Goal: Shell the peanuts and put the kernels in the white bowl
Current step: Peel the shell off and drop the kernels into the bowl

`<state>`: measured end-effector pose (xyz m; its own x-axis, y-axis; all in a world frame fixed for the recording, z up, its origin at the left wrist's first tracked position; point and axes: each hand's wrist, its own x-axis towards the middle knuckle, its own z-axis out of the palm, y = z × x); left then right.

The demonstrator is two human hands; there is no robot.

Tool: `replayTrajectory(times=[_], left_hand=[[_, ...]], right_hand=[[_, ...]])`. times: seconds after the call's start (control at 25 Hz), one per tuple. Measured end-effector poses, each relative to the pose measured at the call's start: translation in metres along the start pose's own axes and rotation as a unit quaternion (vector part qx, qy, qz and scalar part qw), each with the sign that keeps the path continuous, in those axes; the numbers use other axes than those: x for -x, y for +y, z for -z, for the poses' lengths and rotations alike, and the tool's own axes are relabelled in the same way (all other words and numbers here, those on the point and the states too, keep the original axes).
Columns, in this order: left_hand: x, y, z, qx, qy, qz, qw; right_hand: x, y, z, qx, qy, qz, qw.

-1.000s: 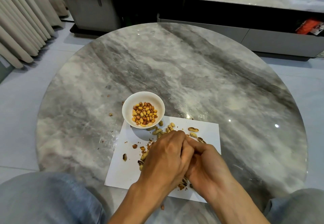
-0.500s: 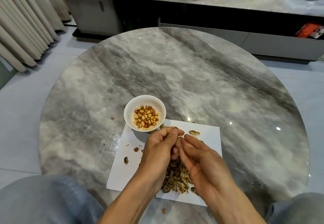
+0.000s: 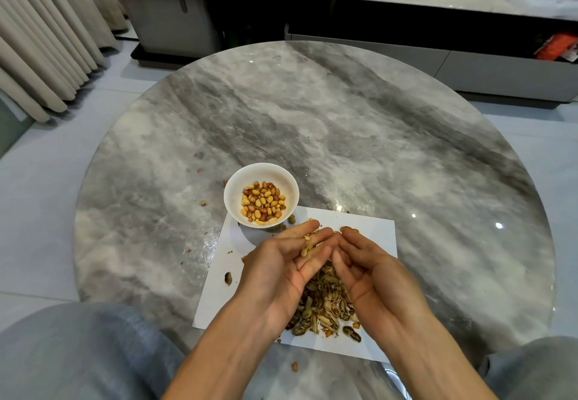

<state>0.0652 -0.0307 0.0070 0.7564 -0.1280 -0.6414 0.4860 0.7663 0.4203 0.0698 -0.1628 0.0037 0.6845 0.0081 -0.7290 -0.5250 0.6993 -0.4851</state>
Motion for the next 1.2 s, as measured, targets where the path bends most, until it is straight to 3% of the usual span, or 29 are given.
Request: replayTrajectory(times=[0.16, 0.28, 0.4, 0.52, 0.6, 0.68, 0.84, 0.88, 1.0, 1.04, 1.2], left_hand=[[0.002, 0.001, -0.001, -0.006, 0.006, -0.018, 1.000], [0.005, 0.004, -0.005, -0.152, 0.026, -0.095, 0.983], [0.006, 0.019, -0.007, -0.380, 0.030, -0.180, 0.907], [0.008, 0.018, -0.004, -0.543, -0.052, -0.132, 0.828], [0.010, 0.015, -0.001, -0.601, -0.053, -0.153, 0.783], [0.006, 0.025, 0.000, -0.638, -0.015, -0.229, 0.735], [-0.002, 0.048, -0.004, -0.701, 0.103, -0.366, 0.604], [-0.001, 0.044, -0.004, -0.691, 0.093, -0.391, 0.601], [0.004, 0.014, -0.003, -0.644, -0.036, -0.375, 0.666], [0.004, 0.005, -0.002, -0.640, -0.073, -0.364, 0.673], [-0.009, -0.015, 0.007, -0.635, -0.081, -0.422, 0.643]], right_hand=[[0.000, -0.006, 0.000, -0.012, -0.005, -0.006, 1.000], [-0.001, -0.006, 0.001, -0.006, -0.010, -0.007, 1.000], [-0.001, -0.005, 0.000, 0.000, -0.013, -0.006, 1.000], [-0.002, -0.005, 0.001, 0.009, -0.011, -0.002, 1.000], [-0.002, -0.008, 0.001, 0.014, -0.007, 0.002, 1.000], [-0.002, -0.009, 0.000, 0.019, -0.002, 0.001, 1.000], [0.000, -0.009, -0.002, 0.023, -0.016, -0.023, 0.999], [0.001, -0.009, -0.003, 0.023, -0.023, -0.026, 0.999], [0.001, -0.009, -0.008, 0.019, -0.047, -0.023, 0.998], [0.002, -0.008, -0.009, 0.013, -0.053, -0.020, 0.998], [0.004, -0.008, -0.009, 0.017, -0.069, -0.022, 0.997]])
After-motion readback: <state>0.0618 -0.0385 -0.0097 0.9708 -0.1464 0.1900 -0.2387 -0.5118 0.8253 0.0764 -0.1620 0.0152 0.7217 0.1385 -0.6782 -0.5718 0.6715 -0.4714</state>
